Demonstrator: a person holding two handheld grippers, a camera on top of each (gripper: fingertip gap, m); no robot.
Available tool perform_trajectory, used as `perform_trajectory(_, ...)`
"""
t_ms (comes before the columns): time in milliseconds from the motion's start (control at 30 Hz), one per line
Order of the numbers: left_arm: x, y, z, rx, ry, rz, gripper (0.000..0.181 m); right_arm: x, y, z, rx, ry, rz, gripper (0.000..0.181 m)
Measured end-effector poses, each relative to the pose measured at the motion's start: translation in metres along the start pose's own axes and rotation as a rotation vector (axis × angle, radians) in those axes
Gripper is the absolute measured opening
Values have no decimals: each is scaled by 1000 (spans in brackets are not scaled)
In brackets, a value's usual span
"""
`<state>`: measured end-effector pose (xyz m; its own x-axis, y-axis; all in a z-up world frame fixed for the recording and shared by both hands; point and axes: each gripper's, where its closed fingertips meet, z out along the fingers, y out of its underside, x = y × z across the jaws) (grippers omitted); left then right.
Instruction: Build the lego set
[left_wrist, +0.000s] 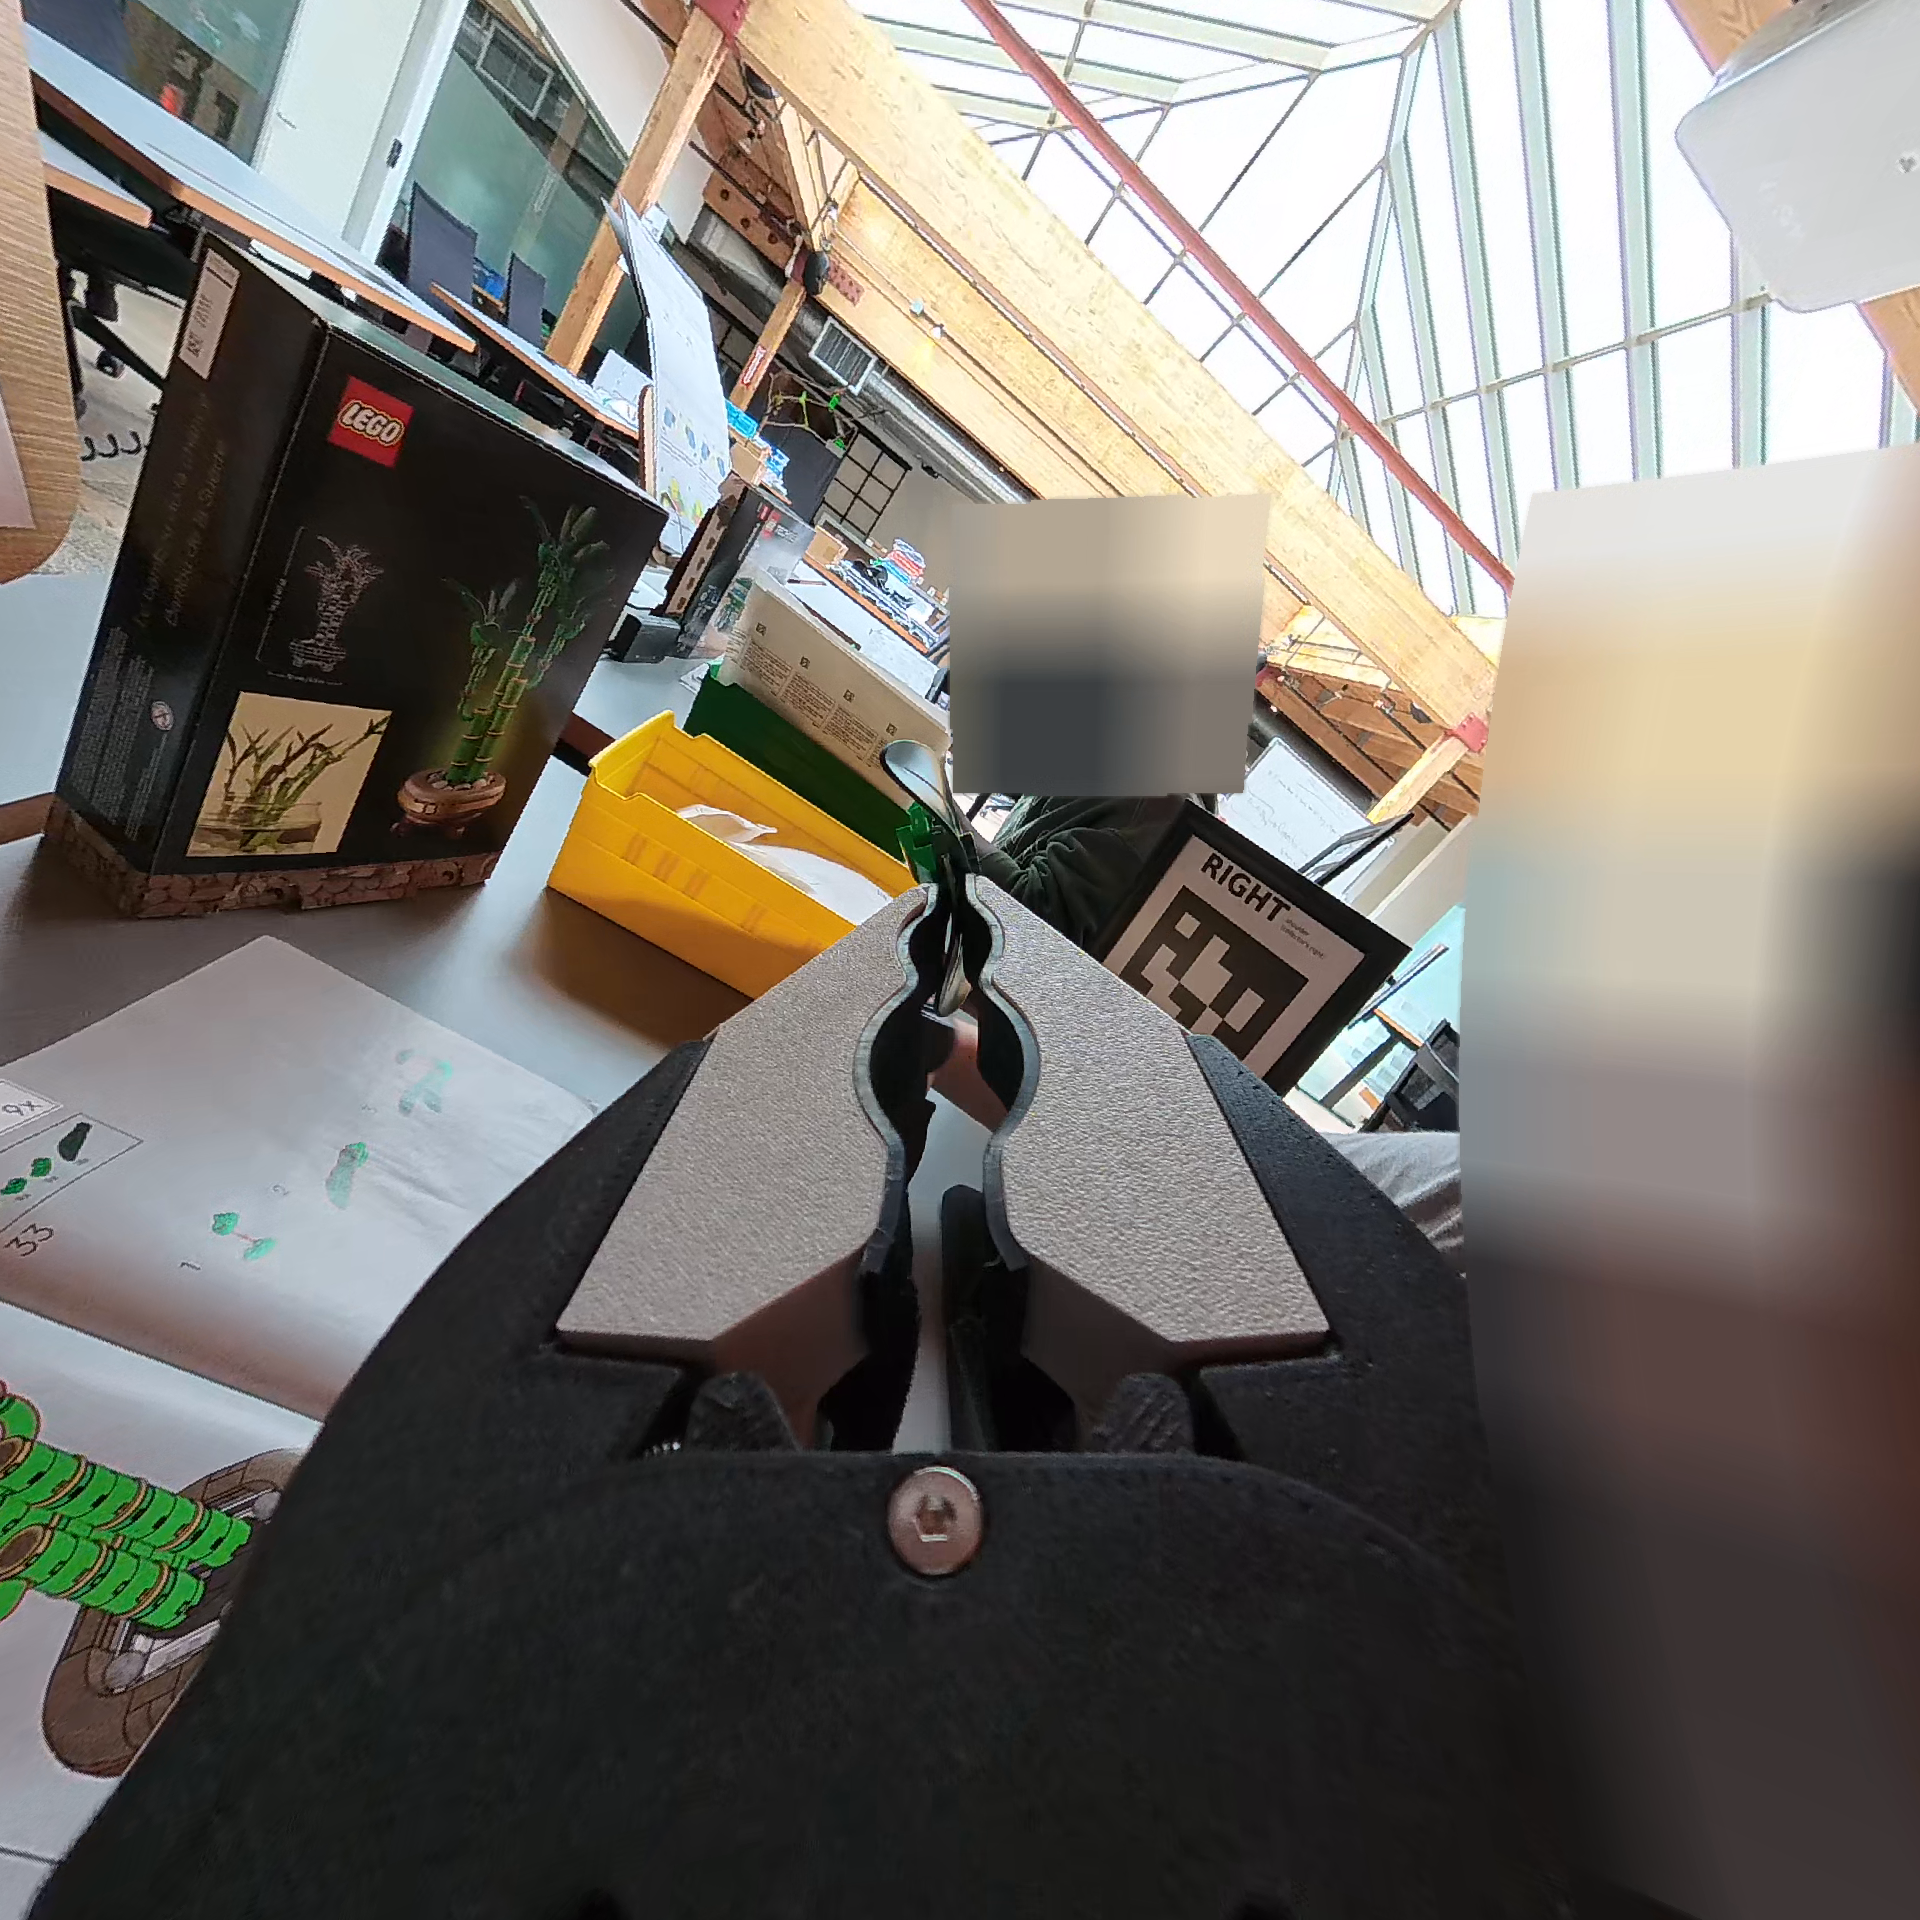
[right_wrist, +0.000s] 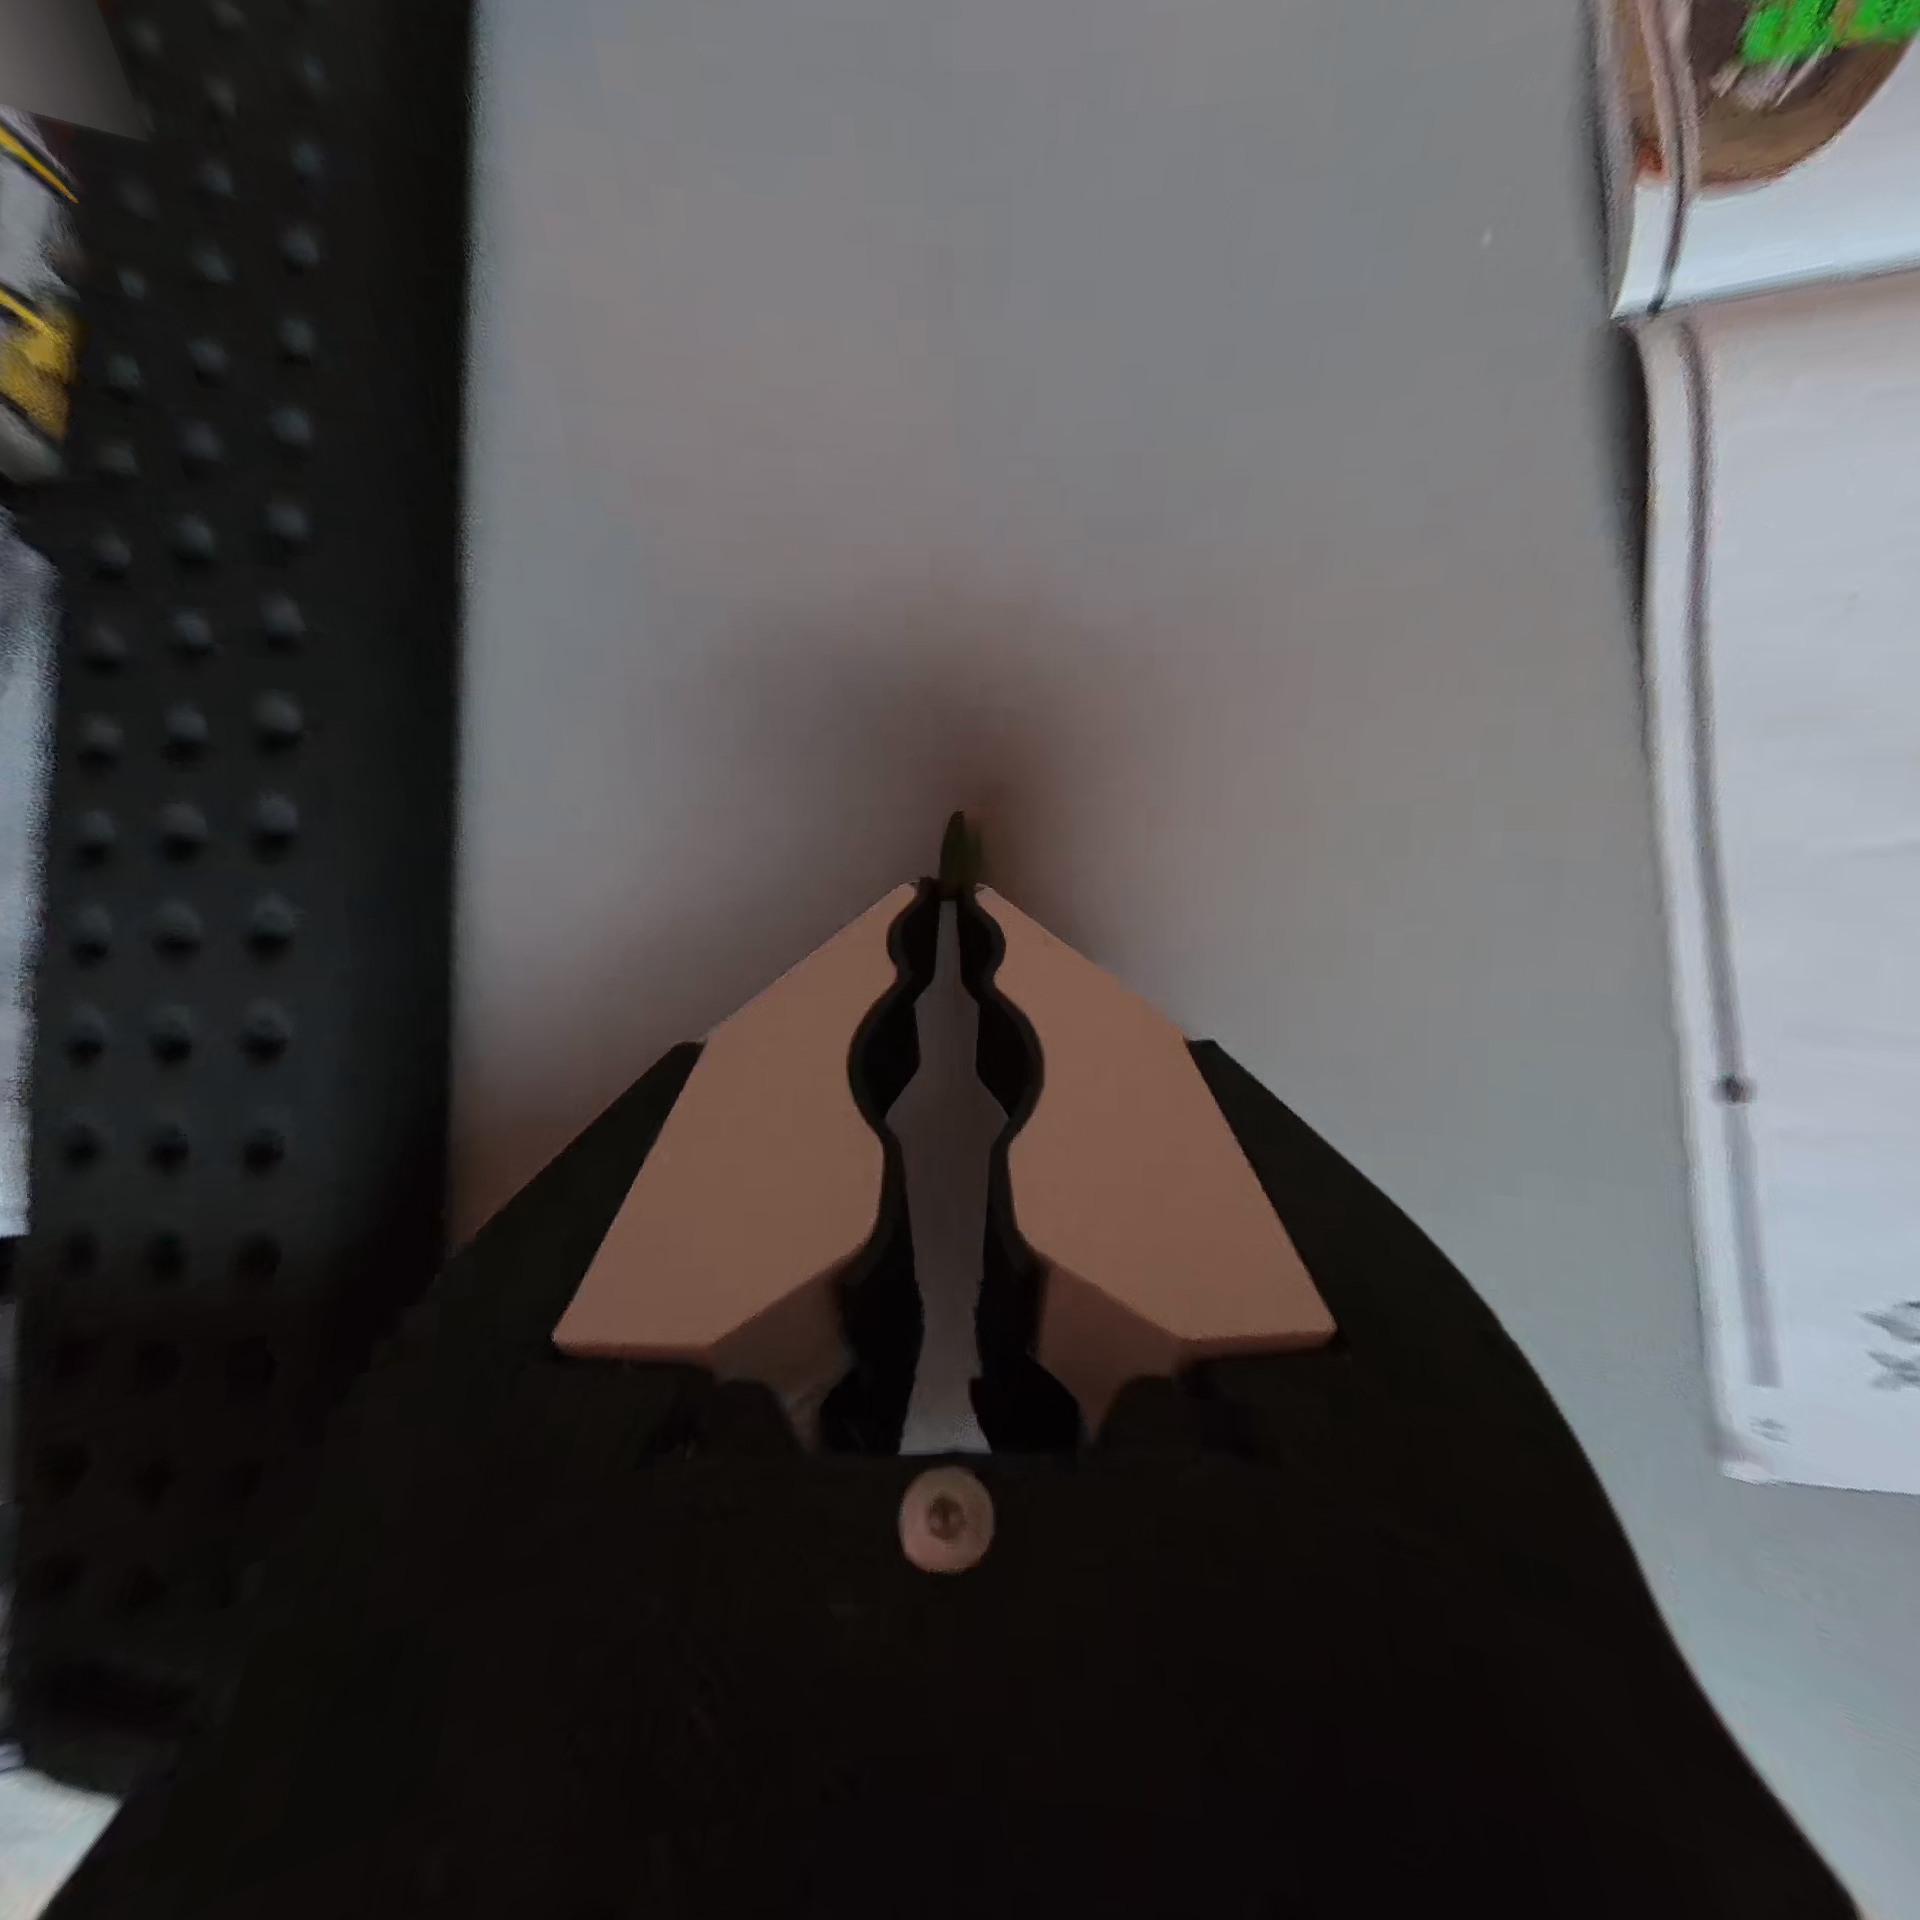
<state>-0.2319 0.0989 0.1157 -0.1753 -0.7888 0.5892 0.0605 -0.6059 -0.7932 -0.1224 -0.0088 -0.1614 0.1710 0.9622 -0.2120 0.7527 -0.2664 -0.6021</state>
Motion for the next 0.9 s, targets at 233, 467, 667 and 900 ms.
perform_trajectory(233,4,0,1,-6,6,11,0,-3,-7,2,33,-311,601,8)
perform_trajectory(467,6,-3,-3,4,-4,25,0,1,-16,-10,80,-119,355,21)
perform_trajectory(667,6,-3,-3,7,-10,29,0,-3,-12,-9,45,259,-247,9)
perform_trajectory(900,8,1,2,-18,-9,36,0,-8,-8,2,11,174,-191,14)
